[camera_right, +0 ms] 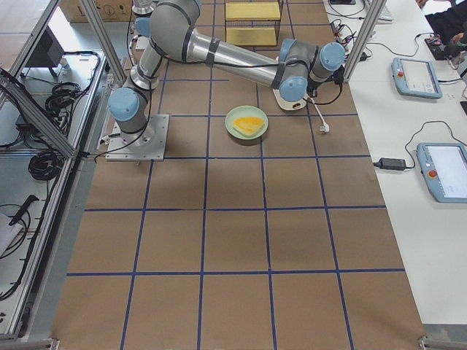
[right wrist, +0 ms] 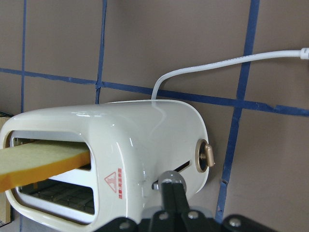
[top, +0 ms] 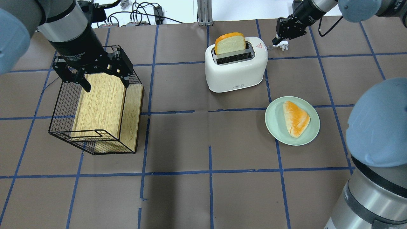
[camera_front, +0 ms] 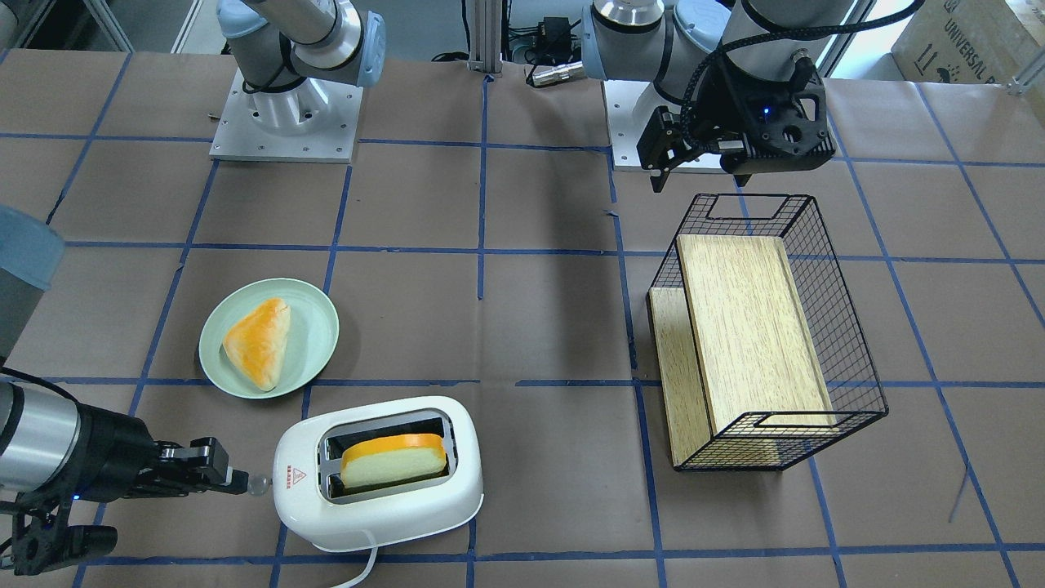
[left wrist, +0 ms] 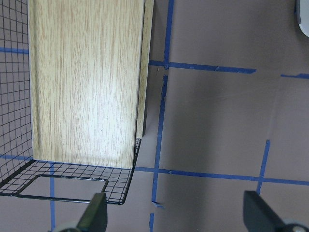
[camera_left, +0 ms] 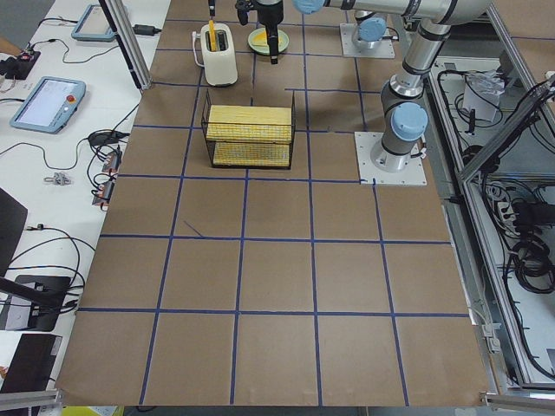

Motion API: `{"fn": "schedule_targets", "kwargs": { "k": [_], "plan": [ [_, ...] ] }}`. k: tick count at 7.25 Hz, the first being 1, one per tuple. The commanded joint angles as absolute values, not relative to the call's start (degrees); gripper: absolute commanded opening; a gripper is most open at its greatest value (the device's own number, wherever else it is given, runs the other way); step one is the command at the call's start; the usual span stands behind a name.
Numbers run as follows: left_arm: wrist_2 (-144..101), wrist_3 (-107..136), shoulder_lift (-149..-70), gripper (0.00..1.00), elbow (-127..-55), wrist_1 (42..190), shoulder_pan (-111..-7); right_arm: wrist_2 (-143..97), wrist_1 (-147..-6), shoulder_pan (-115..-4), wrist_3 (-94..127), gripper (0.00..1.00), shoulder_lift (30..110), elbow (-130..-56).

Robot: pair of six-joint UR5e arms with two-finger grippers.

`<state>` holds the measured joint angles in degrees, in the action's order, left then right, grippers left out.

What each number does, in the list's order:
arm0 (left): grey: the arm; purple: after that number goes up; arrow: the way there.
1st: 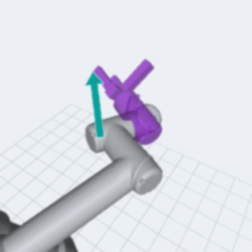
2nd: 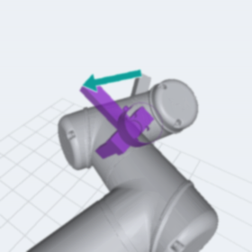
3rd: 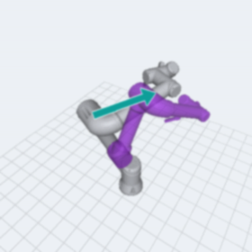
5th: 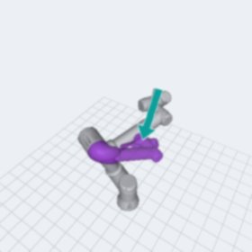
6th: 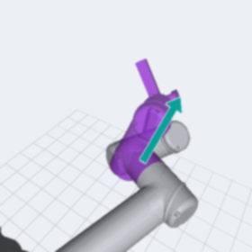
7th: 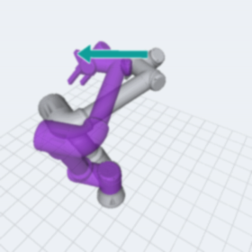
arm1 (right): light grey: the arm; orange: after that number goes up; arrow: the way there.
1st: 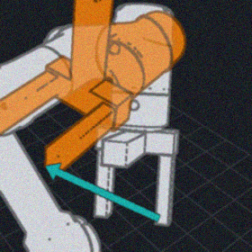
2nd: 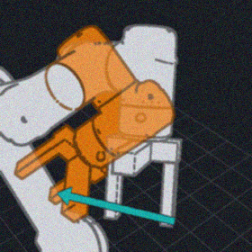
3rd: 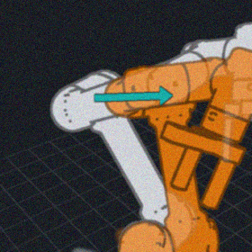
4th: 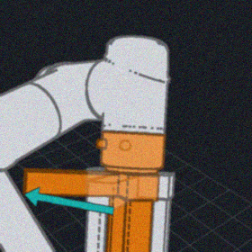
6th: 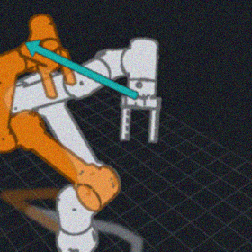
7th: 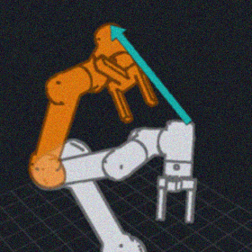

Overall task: Press toaster with right arm
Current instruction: 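Lower the right gripper onto the toaster's side lever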

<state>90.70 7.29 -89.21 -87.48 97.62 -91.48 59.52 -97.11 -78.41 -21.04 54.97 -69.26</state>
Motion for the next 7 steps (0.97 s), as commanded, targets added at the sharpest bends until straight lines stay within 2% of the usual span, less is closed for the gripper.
{"fn": "schedule_targets", "kwargs": {
  "k": [1, 7],
  "plan": [
    [90.7, 7.29, -89.21, 1.0, -87.45, 97.65, -91.49, 57.24, -97.03, -78.57, -20.92, 0.04, 54.4, -69.34],
    [90.7, 7.29, -89.21, 1.0, -87.45, 97.65, -91.49, 57.04, -97.56, -78.22, -21.53, 0.04, 50.81, -68.99]
  ]
}}
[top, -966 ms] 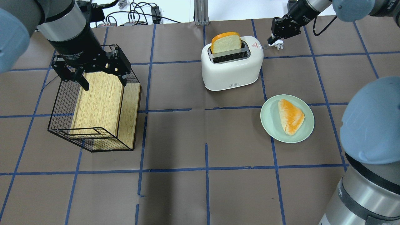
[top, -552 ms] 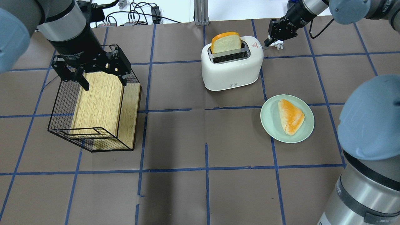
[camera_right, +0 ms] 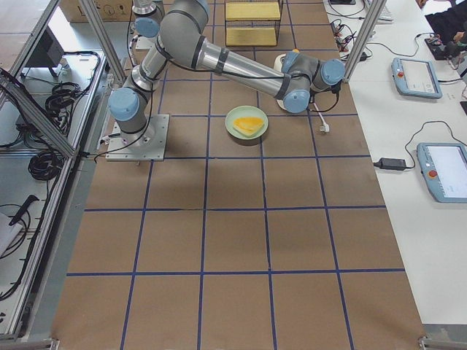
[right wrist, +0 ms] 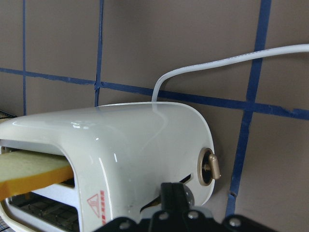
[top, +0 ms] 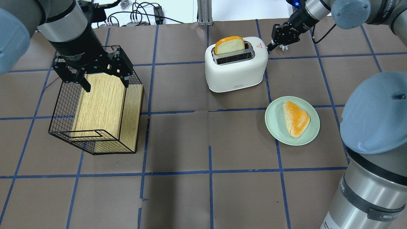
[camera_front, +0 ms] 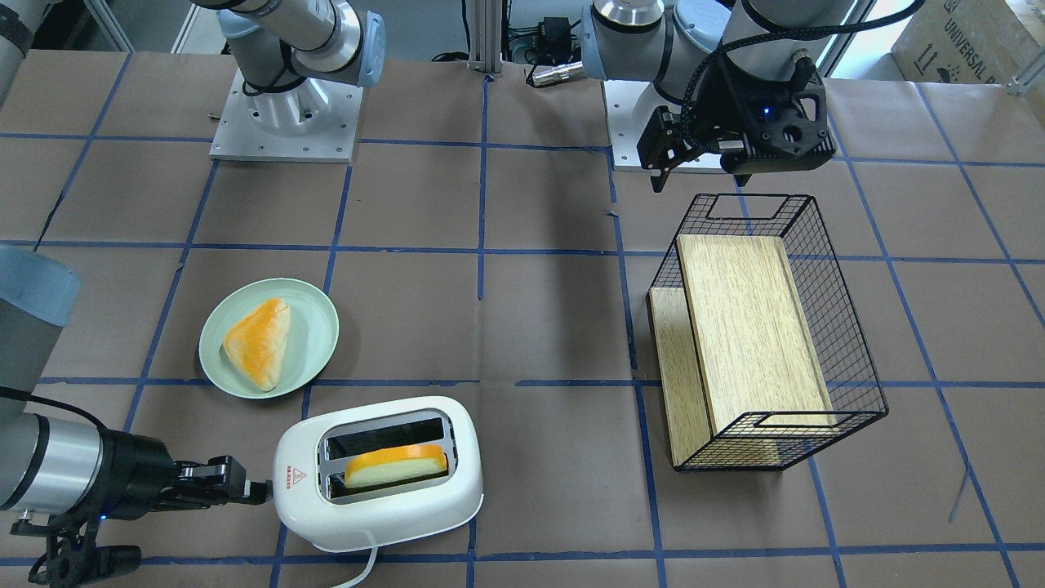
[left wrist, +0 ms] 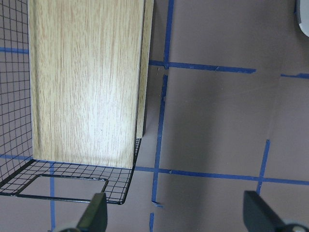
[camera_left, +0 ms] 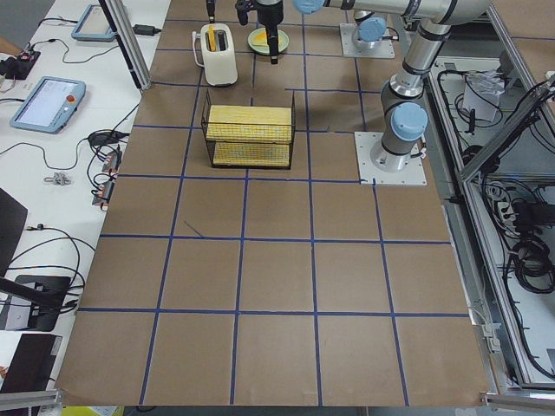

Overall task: Press toaster with right arm
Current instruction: 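Press the toaster lever down with the right gripper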

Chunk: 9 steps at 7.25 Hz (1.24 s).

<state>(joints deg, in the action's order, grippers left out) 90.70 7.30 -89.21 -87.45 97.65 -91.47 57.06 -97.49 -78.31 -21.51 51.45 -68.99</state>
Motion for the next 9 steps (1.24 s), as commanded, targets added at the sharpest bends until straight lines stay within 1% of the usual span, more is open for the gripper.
{"fn": "schedule_targets", "kwargs": {
  "k": [1, 5, 9],
  "plan": [
    [90.7, 7.29, -89.21, 1.0, -87.45, 97.65, -91.49, 57.04, -97.47, -78.4, -21.53, 0.04, 50.71, -69.34],
    [90.7, 7.29, -89.21, 1.0, -87.45, 97.65, -91.49, 56.87, -97.91, -78.22, -21.71, 0.04, 48.43, -69.08],
    [90.7, 7.29, -89.21, 1.0, -87.45, 97.65, -91.49, 56.25, -98.09, -78.22, -21.71, 0.05, 47.99, -68.73]
  ]
}}
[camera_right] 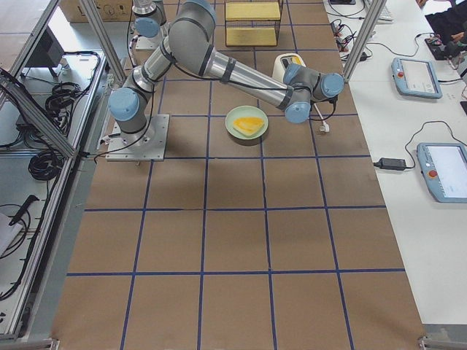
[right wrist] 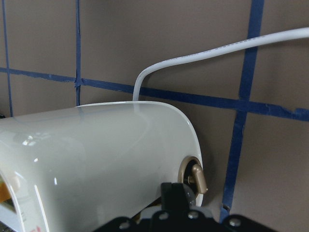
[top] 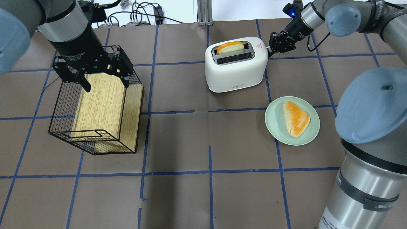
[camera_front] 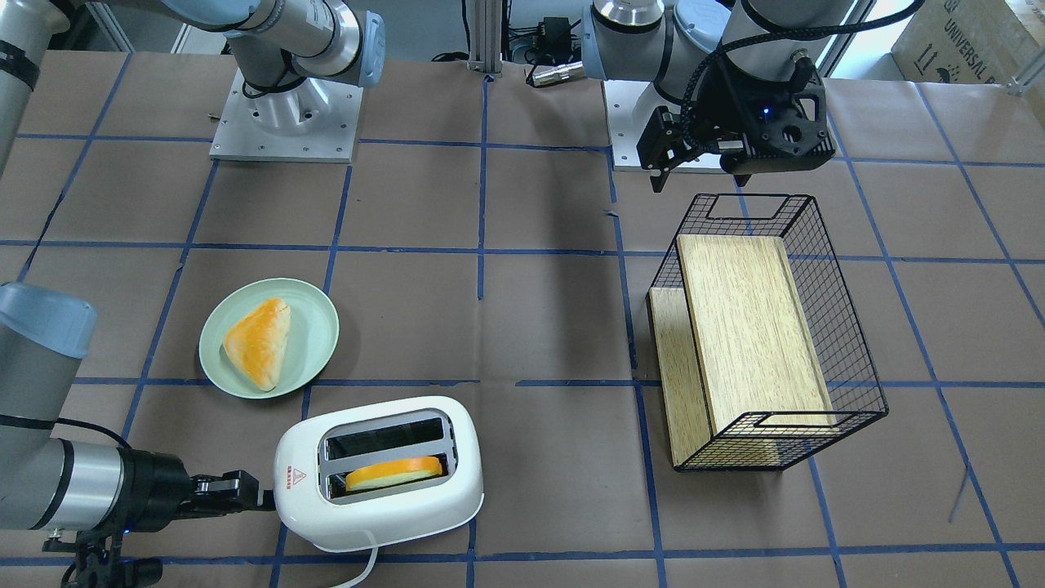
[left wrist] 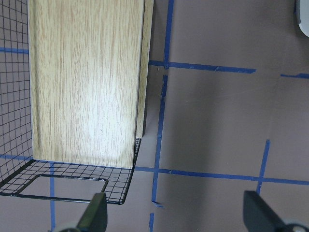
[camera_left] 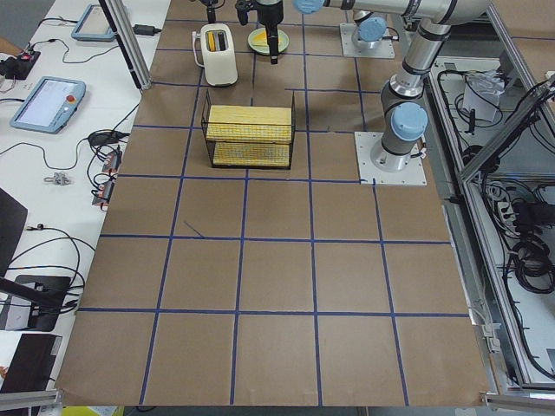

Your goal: Press toaster with right arm

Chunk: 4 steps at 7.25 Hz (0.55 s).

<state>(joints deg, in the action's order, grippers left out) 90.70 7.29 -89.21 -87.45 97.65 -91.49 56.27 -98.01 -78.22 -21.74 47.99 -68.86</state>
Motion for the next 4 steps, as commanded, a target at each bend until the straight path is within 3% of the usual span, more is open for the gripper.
{"fn": "schedule_targets", "kwargs": {
  "k": [1, 2, 3, 4],
  "plan": [
    [90.7, 7.29, -89.21, 1.0, -87.45, 97.65, -91.49, 56.95, -98.17, -78.4, -21.36, 0.06, 48.6, -68.03],
    [90.7, 7.29, -89.21, 1.0, -87.45, 97.65, -91.49, 60.35, -99.13, -78.57, -20.92, 0.11, 49.65, -64.89],
    [90.7, 7.29, -89.21, 1.0, -87.45, 97.65, -91.49, 70.56, -98.88, -79.97, -19.44, 0.5, 51.31, -59.64],
    [90.7, 7.29, -89.21, 1.0, -87.45, 97.65, -91.49, 79.45, -98.18, -84.33, -17.86, 1.0, 53.76, -54.89]
  ]
}}
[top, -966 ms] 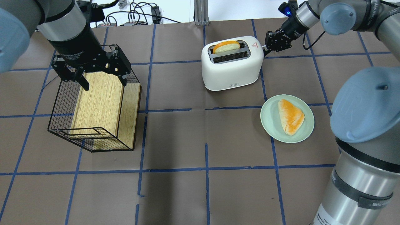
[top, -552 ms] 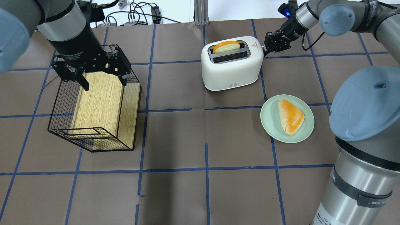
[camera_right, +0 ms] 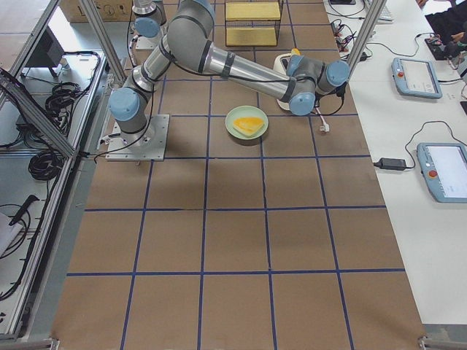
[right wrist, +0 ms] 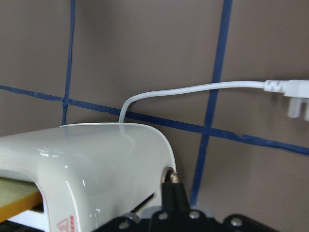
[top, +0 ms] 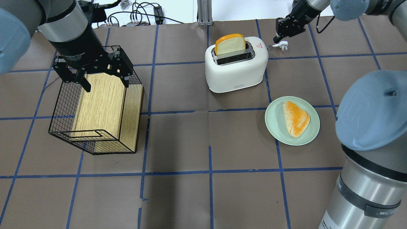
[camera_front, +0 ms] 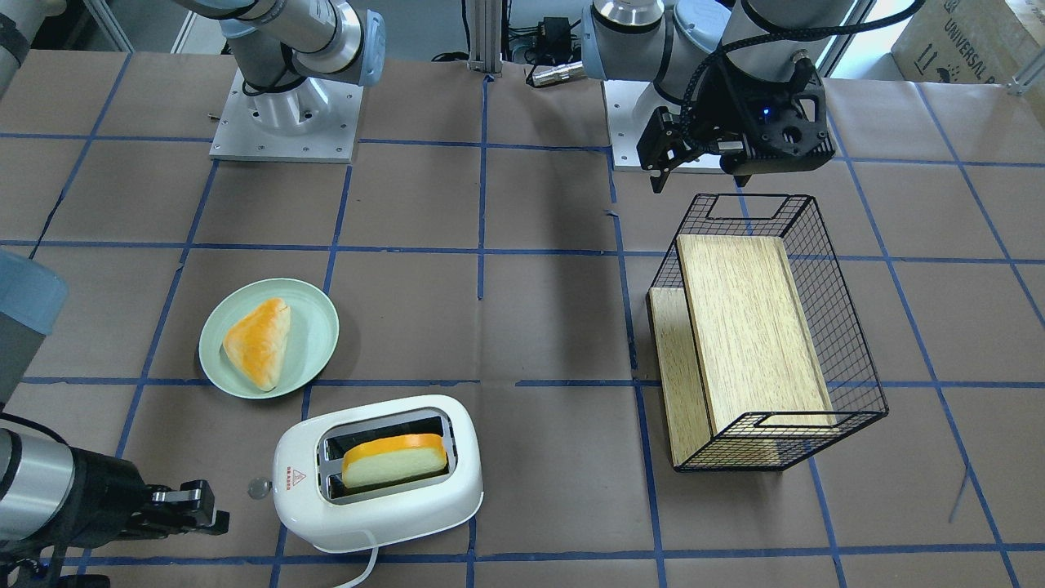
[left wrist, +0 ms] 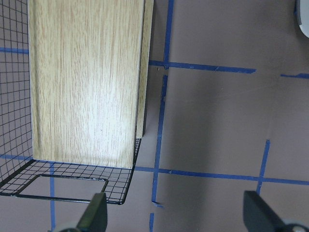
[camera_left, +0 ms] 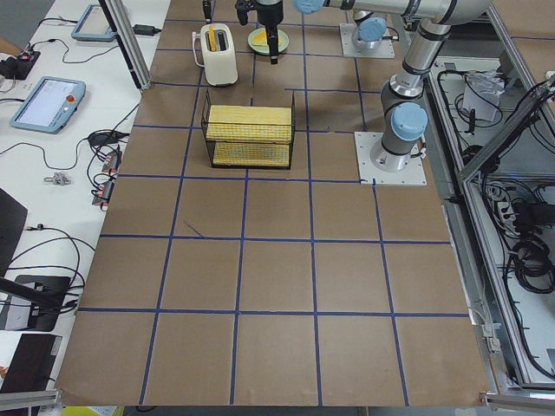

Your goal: Press toaster with right arm

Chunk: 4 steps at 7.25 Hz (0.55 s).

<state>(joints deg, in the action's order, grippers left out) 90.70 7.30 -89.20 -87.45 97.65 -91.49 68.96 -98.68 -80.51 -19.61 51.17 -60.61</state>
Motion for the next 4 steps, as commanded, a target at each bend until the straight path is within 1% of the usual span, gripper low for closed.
{"fn": "schedule_targets", "kwargs": {
  "k": [1, 2, 3, 4],
  "plan": [
    [90.7, 7.29, -89.21, 1.0, -87.45, 97.65, -91.49, 91.63, -96.69, -88.55, -17.06, 1.0, 55.44, -52.93],
    [90.7, 7.29, -89.21, 1.0, -87.54, 97.65, -91.49, 96.98, -95.98, -89.72, -17.92, 1.0, 56.59, -53.17],
    [90.7, 7.29, -89.21, 1.0, -87.45, 97.65, -91.49, 96.68, -95.98, -89.82, -17.67, 1.0, 57.65, -52.74],
    [90.7, 7.29, -89.21, 1.0, -87.45, 97.65, -91.49, 95.11, -91.36, -90.43, -17.41, 1.0, 61.57, -54.04]
  ]
}}
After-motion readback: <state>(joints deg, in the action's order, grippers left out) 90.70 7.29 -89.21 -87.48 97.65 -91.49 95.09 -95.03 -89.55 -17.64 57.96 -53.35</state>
